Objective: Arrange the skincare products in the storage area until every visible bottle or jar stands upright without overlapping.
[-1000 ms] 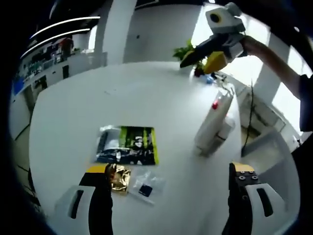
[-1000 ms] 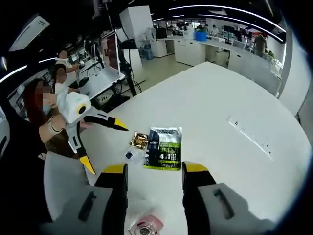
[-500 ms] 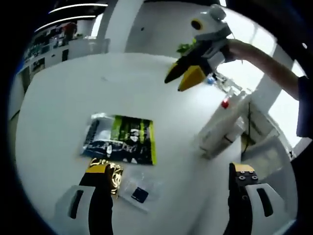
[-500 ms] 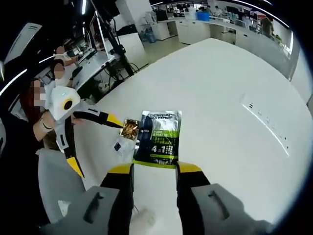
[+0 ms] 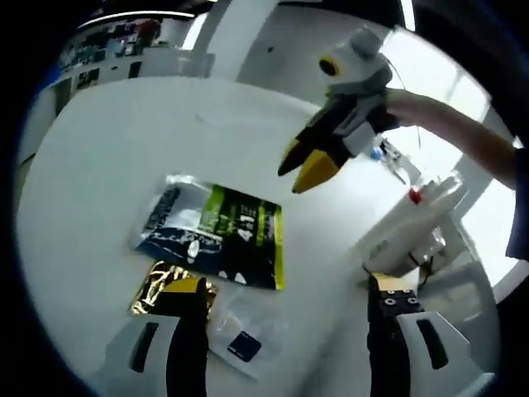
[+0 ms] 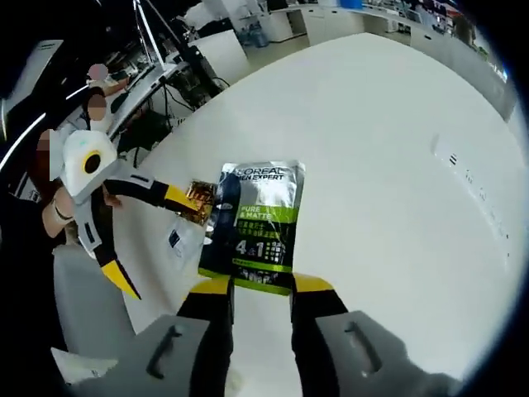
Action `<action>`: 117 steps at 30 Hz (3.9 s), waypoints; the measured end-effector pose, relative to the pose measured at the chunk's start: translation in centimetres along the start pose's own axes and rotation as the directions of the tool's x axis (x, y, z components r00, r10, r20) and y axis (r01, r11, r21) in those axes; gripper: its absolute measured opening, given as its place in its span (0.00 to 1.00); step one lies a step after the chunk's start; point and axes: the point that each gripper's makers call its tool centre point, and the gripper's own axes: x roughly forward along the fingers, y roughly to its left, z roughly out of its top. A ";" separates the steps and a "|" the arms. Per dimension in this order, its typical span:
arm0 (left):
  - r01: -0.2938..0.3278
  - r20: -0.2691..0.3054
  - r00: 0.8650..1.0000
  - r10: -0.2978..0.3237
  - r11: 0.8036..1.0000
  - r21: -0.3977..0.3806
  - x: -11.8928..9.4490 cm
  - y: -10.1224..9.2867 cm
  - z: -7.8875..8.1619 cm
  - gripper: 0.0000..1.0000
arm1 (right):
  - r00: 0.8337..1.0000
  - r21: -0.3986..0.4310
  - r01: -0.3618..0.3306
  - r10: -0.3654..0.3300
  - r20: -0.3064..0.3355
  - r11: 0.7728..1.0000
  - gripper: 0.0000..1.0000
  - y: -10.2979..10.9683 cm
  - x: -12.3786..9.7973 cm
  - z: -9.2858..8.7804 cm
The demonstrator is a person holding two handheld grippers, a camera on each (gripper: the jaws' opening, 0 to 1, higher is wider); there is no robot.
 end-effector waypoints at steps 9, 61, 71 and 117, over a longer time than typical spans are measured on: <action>-0.022 0.006 1.000 0.023 0.998 -0.061 0.5 1.0 0.0 0.62 | 1.000 -0.002 0.005 -0.005 -0.025 1.000 0.21 -1.0 2.3 -0.1; 0.020 0.204 0.979 0.001 0.995 -0.097 -0.3 1.6 4.1 0.17 | 0.982 -0.069 -0.151 0.158 0.105 0.986 0.01 5.1 1.3 1.6; 0.014 0.247 0.969 -0.004 0.999 -0.039 -1.8 1.1 5.5 0.00 | 0.980 -0.077 -0.134 0.144 0.138 0.988 0.01 5.7 -0.5 1.5; 0.016 0.229 0.972 -0.042 0.993 0.117 -7.6 -4.5 5.1 0.00 | 0.910 -0.081 0.008 0.027 0.414 0.997 0.10 12.7 -11.8 3.7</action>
